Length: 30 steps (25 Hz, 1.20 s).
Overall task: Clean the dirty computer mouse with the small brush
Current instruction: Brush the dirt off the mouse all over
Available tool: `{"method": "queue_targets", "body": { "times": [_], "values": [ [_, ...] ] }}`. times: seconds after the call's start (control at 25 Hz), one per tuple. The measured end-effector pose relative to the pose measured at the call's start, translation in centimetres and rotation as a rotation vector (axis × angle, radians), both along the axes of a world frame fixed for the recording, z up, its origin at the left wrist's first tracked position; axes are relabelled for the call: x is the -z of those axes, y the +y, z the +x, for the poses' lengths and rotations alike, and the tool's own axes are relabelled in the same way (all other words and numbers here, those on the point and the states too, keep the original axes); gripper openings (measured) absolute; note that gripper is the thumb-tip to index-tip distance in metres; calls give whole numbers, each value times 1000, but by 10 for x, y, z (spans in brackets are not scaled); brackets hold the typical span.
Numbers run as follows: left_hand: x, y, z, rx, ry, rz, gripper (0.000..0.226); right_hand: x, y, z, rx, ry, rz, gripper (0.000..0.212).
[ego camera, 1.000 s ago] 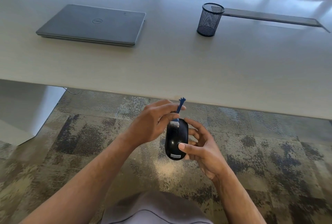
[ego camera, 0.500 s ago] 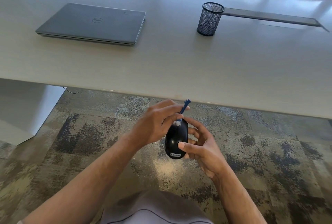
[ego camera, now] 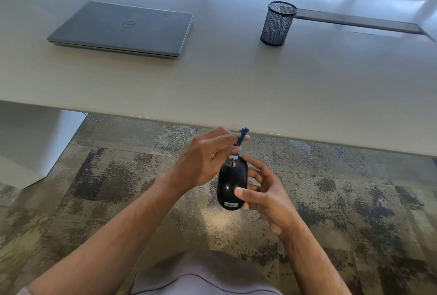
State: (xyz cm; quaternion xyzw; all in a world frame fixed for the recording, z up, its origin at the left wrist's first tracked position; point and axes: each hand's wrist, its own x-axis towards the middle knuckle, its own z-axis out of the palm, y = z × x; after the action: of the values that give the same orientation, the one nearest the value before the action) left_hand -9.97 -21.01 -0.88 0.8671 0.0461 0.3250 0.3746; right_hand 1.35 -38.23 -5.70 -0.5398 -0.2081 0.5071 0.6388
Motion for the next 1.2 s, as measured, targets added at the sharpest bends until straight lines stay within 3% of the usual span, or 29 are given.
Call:
{"method": "queue_targets", "body": {
  "times": [0.92, 1.2],
  "values": [
    [5, 7, -2, 28, 62, -74, 32, 5, 2, 2, 36, 7, -30, 82],
    [-1, 1, -2, 6, -32, -79, 32, 3, 2, 2, 61, 7, -16, 82]
  ]
}}
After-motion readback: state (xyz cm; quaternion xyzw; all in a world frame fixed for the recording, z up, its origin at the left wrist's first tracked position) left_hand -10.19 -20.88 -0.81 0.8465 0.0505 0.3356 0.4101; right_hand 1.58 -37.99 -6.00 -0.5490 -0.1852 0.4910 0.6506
